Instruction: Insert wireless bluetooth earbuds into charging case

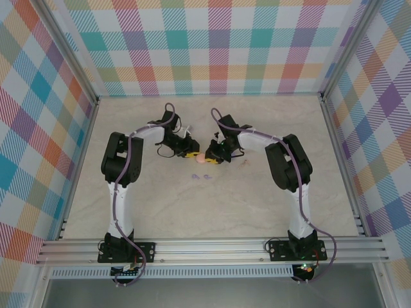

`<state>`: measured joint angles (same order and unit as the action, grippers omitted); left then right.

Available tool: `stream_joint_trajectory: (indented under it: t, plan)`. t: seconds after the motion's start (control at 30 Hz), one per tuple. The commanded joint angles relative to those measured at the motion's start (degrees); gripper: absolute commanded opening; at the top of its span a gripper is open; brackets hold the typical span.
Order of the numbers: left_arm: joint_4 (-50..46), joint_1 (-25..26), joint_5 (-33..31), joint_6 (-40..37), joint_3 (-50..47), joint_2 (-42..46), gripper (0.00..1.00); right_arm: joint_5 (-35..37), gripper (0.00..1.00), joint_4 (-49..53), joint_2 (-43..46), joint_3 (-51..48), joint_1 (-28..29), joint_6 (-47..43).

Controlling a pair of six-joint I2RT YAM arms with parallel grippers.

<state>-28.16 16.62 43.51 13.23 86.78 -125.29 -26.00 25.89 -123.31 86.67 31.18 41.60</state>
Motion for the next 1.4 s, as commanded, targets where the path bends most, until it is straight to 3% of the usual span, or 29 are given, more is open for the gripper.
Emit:
stream_joint_trajectory:
  t: [0.0, 0.47, 0.7, 1.13, 1.37]
  plan:
    - [-1.0, 0.8, 0.7, -0.8, -2.2, 2.9, 0.27, 0.9, 0.16, 1.4, -2.0, 2.1, 0.3, -0.4]
    - [2.0, 1.3, -1.7, 3.0, -8.1, 8.3, 0.32, 3.4, 0.17, 4.4, -1.8, 4.4, 0.3, -2.3]
    - [3.4, 1.3, -4.5, 4.8, -10.6, 10.9, 0.42, 3.8, 0.20, 4.3, 1.2, 2.7, 0.0, -3.6]
    - [7.2, 1.2, -6.3, 9.9, -16.4, 14.3, 0.50, -2.1, 0.27, 0.9, 1.5, 2.4, -0.1, -5.7]
    - [11.7, 1.7, -5.2, 13.0, -20.7, 16.4, 0.55, -3.2, 0.26, 3.0, -1.6, 5.6, -0.1, -7.6]
